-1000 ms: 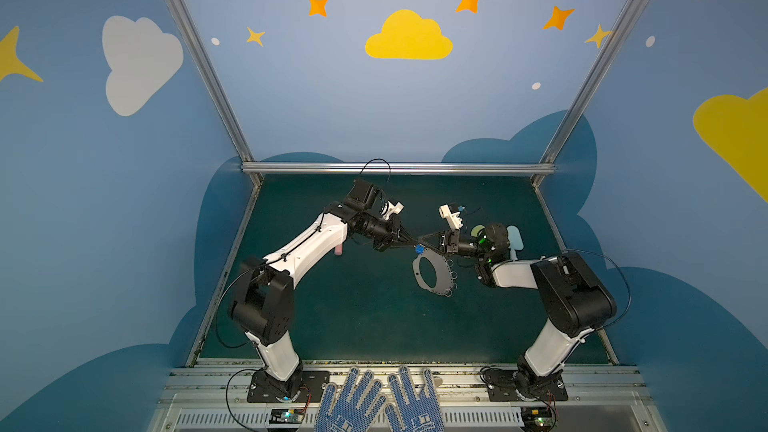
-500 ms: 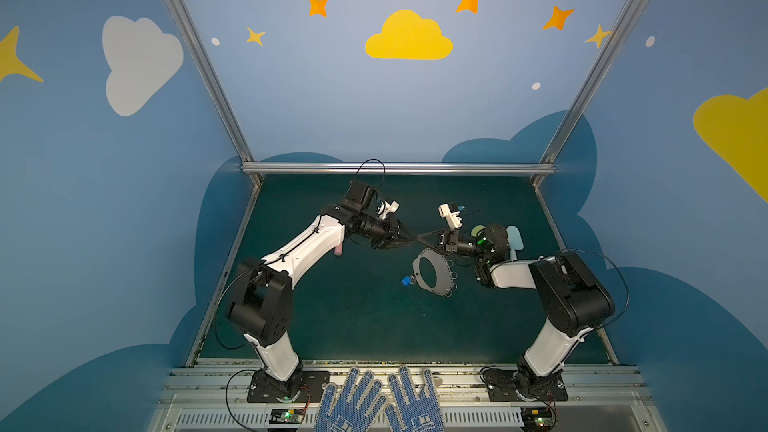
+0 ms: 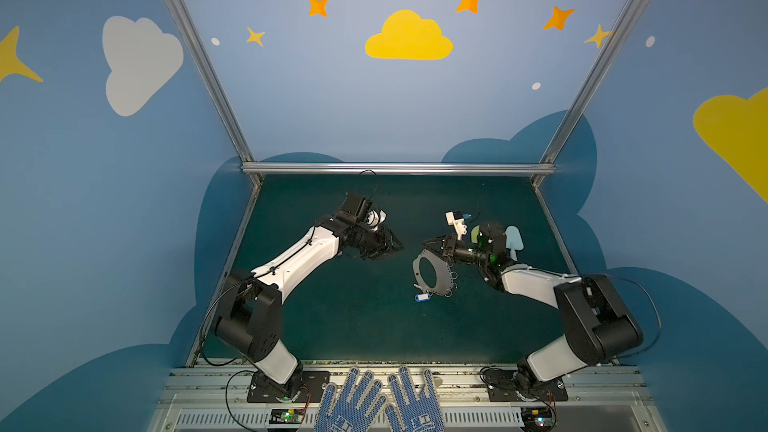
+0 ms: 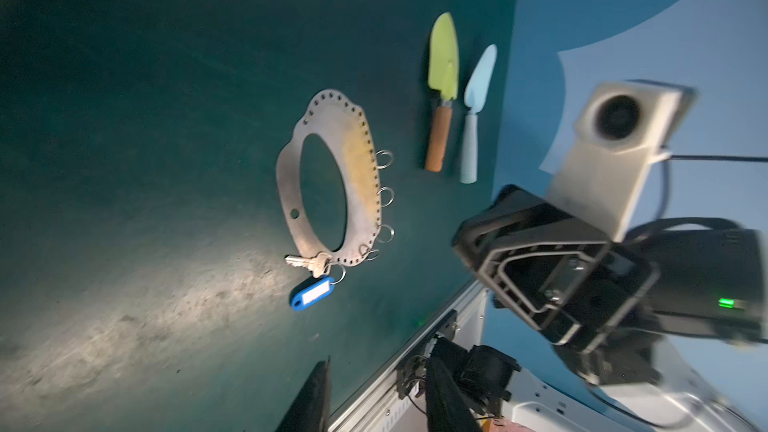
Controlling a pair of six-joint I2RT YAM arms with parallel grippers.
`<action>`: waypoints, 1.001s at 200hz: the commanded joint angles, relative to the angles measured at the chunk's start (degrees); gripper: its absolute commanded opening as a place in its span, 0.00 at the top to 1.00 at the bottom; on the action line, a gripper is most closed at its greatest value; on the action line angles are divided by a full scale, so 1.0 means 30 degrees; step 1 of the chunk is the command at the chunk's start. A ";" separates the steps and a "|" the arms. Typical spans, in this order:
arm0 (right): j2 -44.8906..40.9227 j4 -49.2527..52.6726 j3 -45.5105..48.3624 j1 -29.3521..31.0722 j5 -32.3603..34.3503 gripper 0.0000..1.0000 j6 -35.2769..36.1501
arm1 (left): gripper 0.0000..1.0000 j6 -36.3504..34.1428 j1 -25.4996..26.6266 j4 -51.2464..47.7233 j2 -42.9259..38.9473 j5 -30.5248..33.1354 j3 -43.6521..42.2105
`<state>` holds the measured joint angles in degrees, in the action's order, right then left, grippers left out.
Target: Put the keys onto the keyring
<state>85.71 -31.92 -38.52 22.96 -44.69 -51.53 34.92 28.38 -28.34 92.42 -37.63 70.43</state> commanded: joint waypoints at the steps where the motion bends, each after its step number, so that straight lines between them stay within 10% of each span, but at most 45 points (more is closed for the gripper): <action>1: -0.2129 0.9650 -0.0692 -0.0158 0.3455 0.76 0.4773 | 0.61 -0.1267 0.1630 -0.1424 0.0299 0.2797 -0.0442; 55: -0.4688 1.5194 0.0632 -0.1225 0.9123 0.74 0.4665 | 0.62 -0.2865 0.6060 -0.3279 0.3925 0.6474 0.2421; 200: -1.0116 1.5883 0.3867 -0.4712 1.0186 0.71 0.3049 | 0.59 -0.4315 1.0206 -0.8820 1.1693 1.4499 1.0604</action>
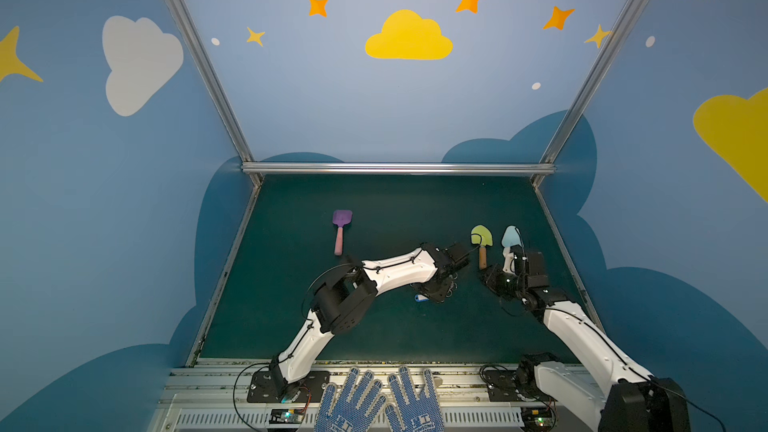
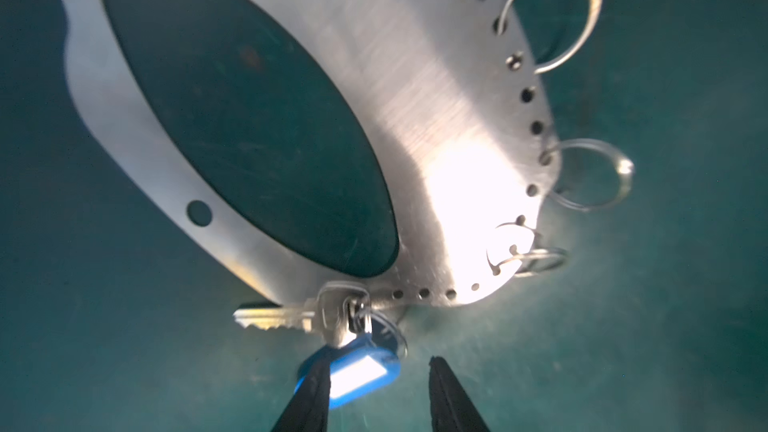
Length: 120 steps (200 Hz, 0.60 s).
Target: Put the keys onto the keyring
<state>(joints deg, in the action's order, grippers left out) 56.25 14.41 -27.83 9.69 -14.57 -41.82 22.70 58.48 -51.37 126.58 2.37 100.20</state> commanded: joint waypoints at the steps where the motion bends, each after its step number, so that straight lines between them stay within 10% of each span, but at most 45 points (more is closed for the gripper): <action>1: -0.0294 0.0423 0.0324 -0.0296 0.0143 0.71 -0.0197 | 0.59 -0.0242 0.0184 -0.1149 0.0325 0.1169 0.0705; 63: -0.0319 -0.0165 0.0635 -0.0478 -0.0397 0.71 -0.0377 | 0.90 -0.0644 0.0117 -0.1896 0.0132 0.1991 0.1118; 120: 0.0613 -0.1703 0.0724 -0.0405 -0.2906 0.71 0.0343 | 0.96 -0.2201 -0.1289 -0.2311 -0.2488 0.1063 0.0907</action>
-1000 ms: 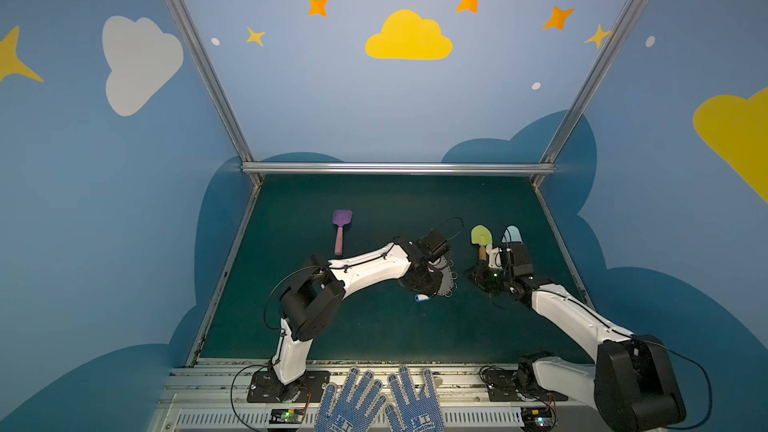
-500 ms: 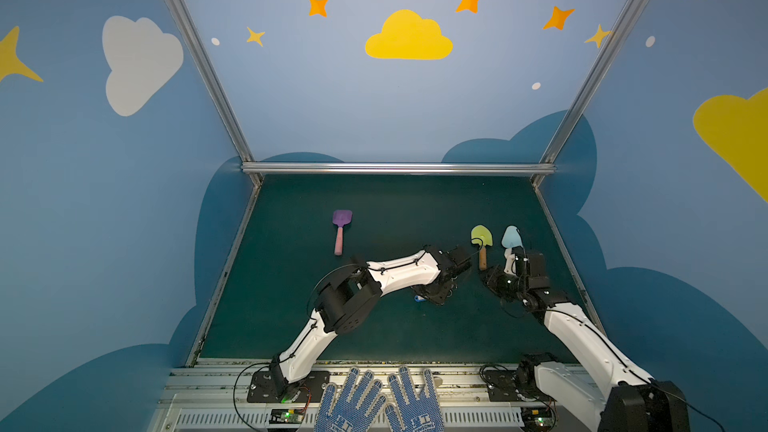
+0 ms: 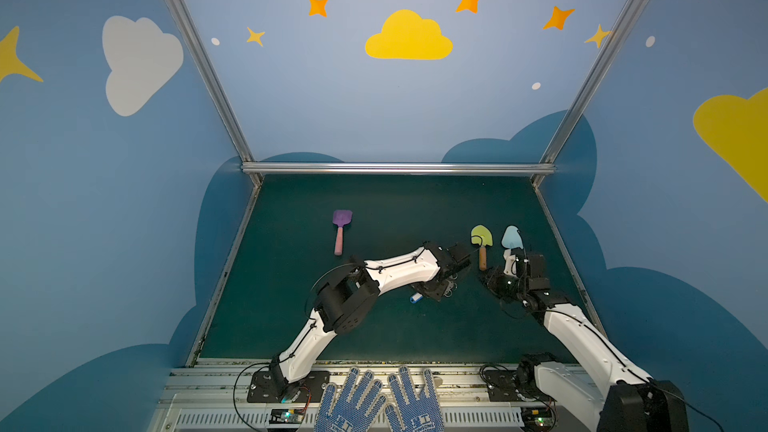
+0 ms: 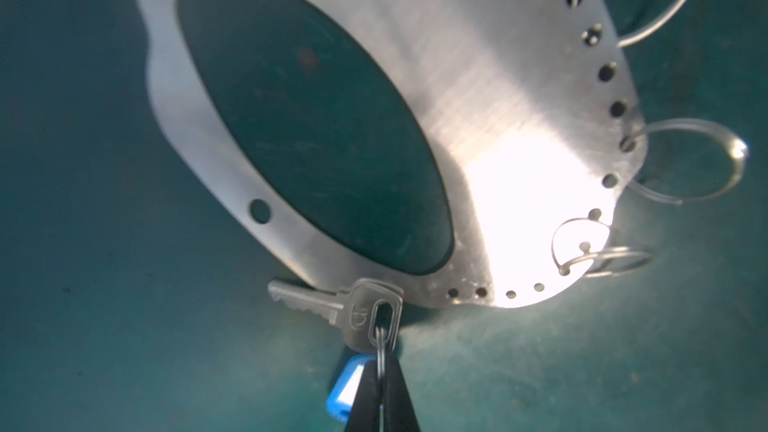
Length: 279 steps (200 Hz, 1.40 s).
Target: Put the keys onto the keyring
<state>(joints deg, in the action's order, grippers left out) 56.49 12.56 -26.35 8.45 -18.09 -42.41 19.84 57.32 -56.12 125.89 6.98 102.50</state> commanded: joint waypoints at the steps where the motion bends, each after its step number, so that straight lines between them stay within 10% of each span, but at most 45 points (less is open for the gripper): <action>1: 0.0533 -0.1084 0.0228 0.0011 -0.1733 0.71 0.0540 | 0.96 -0.1307 -0.0937 -0.0724 -0.2318 -0.0522 0.0141; 147: 0.4366 -1.6170 -0.0663 0.2985 -1.2186 0.75 -0.0471 | 0.96 -0.7494 -0.5451 -0.3467 -0.5518 -1.2279 0.2465; 279: 0.6034 -2.1771 -0.1466 0.4676 -1.4535 0.77 -0.3202 | 0.96 -0.6343 -0.6128 0.0102 -0.8123 -1.5013 -0.0475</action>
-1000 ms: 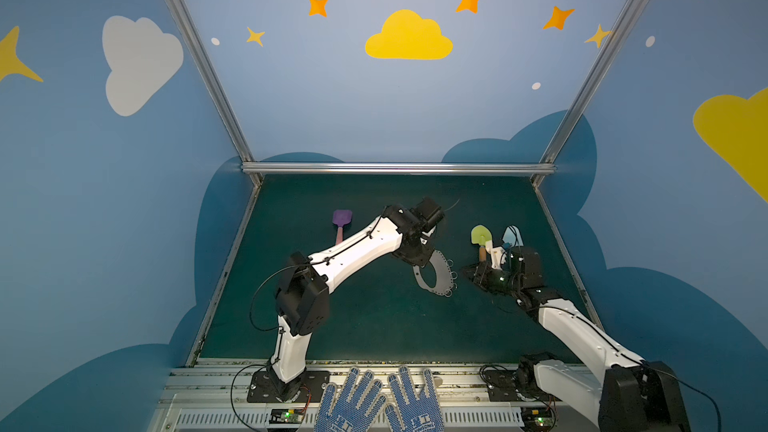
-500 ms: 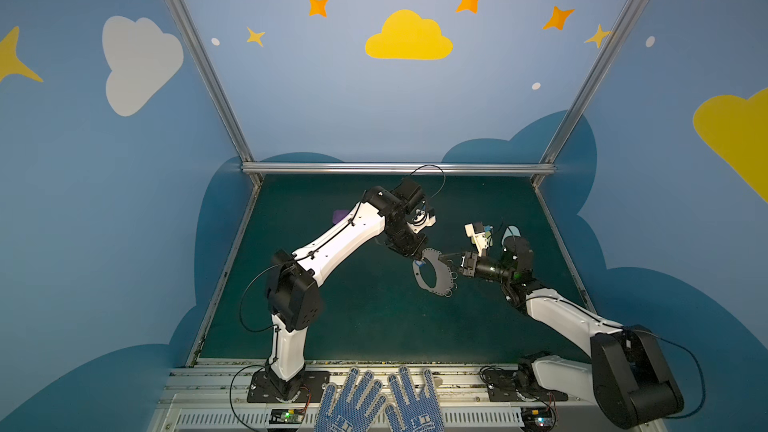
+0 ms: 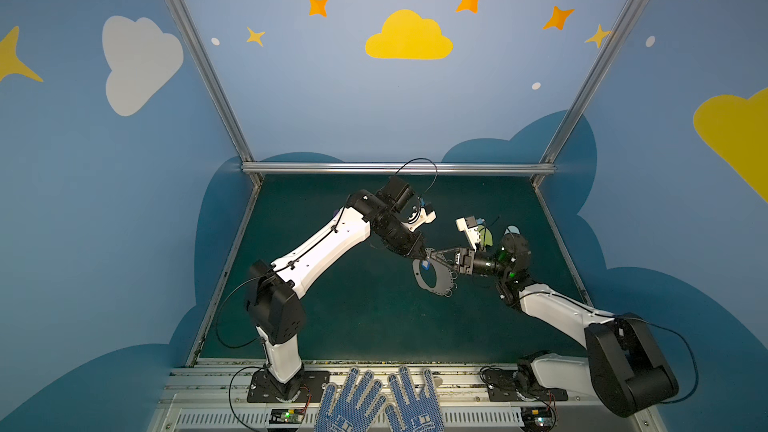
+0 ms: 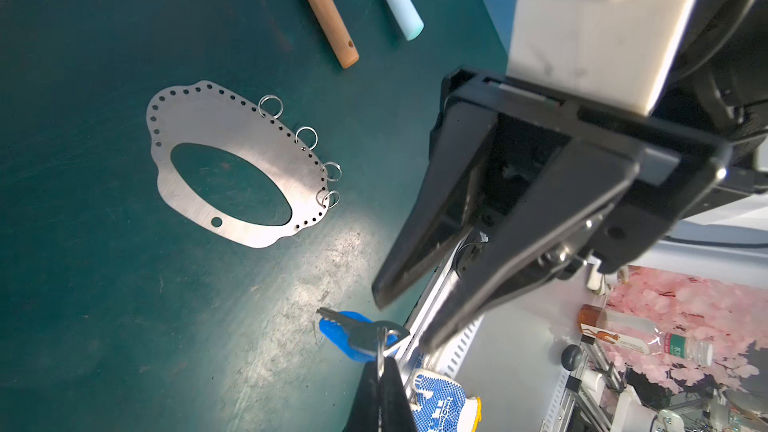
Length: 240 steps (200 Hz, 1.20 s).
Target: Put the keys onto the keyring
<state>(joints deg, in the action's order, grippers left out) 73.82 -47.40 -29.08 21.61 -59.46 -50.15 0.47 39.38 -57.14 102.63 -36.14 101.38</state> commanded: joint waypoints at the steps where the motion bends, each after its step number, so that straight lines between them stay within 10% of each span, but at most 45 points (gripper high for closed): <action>1: 0.0261 -0.1797 -0.0558 0.0309 -0.0759 0.77 -0.0640 | 0.96 0.0109 -0.0161 0.0460 -0.0372 -0.0653 -0.0103; 148: 0.0154 -0.0257 -0.1465 0.0996 -0.1146 0.92 0.0470 | 0.94 0.0721 -0.0583 0.1702 -0.1167 -0.2114 -0.0715; 211: -0.0277 0.0920 -0.1746 0.0943 -0.0102 0.82 0.1167 | 0.96 0.0770 -0.0643 0.2019 -0.1383 -0.3016 -0.1223; 240: -0.0262 0.0576 -0.1732 0.0926 -0.0218 0.95 0.1008 | 0.96 0.0838 -0.0674 0.2303 -0.1586 -0.3304 -0.1501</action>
<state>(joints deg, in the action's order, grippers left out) 74.41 -43.88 -31.97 23.53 -59.66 -47.64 2.76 36.86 -52.71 99.53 -43.07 97.67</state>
